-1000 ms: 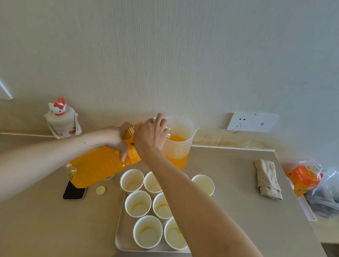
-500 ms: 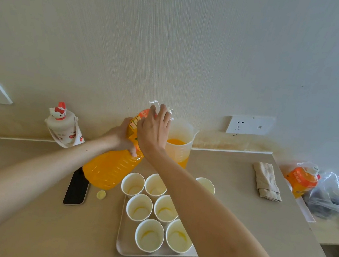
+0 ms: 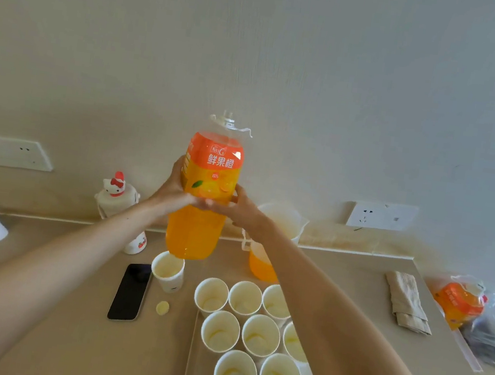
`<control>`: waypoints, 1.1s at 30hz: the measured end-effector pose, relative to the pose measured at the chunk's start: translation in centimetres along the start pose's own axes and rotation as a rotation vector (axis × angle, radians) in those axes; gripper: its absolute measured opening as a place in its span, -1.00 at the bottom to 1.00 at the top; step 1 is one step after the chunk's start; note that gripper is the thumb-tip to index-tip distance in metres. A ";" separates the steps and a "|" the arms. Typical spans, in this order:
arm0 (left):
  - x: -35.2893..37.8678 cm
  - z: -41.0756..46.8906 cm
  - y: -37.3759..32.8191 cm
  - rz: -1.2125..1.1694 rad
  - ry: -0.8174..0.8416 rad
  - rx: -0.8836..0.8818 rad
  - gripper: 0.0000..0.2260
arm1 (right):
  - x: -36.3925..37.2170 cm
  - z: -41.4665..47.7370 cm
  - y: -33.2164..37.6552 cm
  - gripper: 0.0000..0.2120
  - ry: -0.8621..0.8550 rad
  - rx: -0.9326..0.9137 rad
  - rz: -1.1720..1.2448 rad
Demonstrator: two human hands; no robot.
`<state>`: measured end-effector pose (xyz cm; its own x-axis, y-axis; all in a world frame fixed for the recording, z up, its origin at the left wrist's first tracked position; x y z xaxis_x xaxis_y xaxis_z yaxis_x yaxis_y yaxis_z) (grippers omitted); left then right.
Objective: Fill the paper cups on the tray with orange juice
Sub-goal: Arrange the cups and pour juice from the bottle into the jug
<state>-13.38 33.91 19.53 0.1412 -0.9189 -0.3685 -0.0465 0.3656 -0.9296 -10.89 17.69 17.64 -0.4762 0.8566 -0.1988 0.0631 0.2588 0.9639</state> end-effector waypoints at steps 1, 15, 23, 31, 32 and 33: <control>0.0 0.1 -0.1 -0.002 0.005 0.016 0.05 | 0.1 -0.1 0.3 -0.28 0.056 -0.014 0.031; -0.3 3.6 6.1 -0.057 0.122 -0.029 0.04 | 1.5 3.9 -1.6 -0.13 -0.206 -0.017 -0.101; 1.1 5.4 11.3 -0.151 0.159 -0.032 -0.21 | 3.0 6.9 -5.1 -0.15 -0.249 0.077 -0.208; 1.9 6.3 15.0 -0.138 0.112 -0.083 -0.05 | 4.2 8.1 -7.7 -0.17 -0.245 0.176 -0.263; 2.0 6.5 15.4 -0.126 0.106 -0.080 -0.05 | 4.3 8.2 -7.9 -0.16 -0.239 0.187 -0.265; 2.0 6.6 15.7 -0.107 0.100 -0.087 -0.05 | 4.3 8.4 -8.1 -0.15 -0.231 0.197 -0.266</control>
<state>-7.26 38.78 4.26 0.0507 -0.9636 -0.2626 -0.1225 0.2549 -0.9592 -6.10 23.05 7.50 -0.2904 0.8203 -0.4927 0.1422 0.5461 0.8256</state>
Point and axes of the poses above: each hand's wrist, its own z-axis towards the middle knuckle, its own x-axis out of the palm, y = z × x, the point moved 1 cm from there along z, towards the middle knuckle, and after that the axes turned 3 degrees about -z, right-handed, at the moved point
